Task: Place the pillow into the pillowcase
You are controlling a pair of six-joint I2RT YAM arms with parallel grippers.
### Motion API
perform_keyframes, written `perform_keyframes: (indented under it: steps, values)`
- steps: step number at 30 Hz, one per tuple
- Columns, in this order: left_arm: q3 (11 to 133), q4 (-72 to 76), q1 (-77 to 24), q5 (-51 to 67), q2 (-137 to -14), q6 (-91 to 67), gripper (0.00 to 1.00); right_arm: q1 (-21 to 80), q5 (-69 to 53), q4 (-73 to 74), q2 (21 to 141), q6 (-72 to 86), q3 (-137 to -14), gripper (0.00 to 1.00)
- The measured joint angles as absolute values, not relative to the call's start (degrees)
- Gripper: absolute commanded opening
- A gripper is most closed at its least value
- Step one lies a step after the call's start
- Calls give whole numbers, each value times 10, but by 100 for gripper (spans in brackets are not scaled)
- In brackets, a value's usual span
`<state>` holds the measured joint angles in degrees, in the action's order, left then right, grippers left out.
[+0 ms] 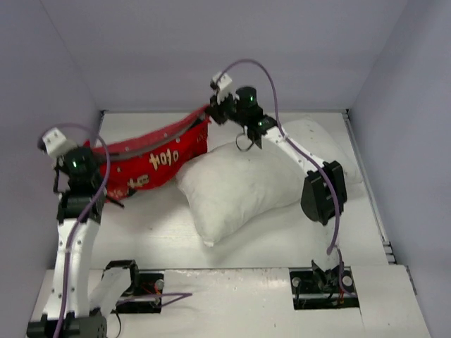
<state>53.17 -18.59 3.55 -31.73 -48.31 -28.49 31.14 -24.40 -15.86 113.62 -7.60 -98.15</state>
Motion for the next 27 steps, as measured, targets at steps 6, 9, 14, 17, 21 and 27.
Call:
perform_keyframes:
  steps: [6,9,14,17,21,27]
  values:
    - [800,-150,38,-273,-634,-250,0,307,-235,-155,1224,-75,-1211,8]
    - [818,-115,38,-257,-631,-227,0,303,-239,-161,1227,-76,-1265,10]
    - [733,-91,41,-263,-562,-222,0,300,-254,-199,1215,-78,-1228,11]
    - [632,-88,43,-273,-531,-254,0,300,-261,-201,1217,-78,-1152,10]
    - [492,-110,49,-283,-517,-316,0,298,-262,-189,1253,-74,-1074,10]
    - [386,-160,51,-283,-539,-369,18,291,-259,-158,1289,-60,-1008,69]
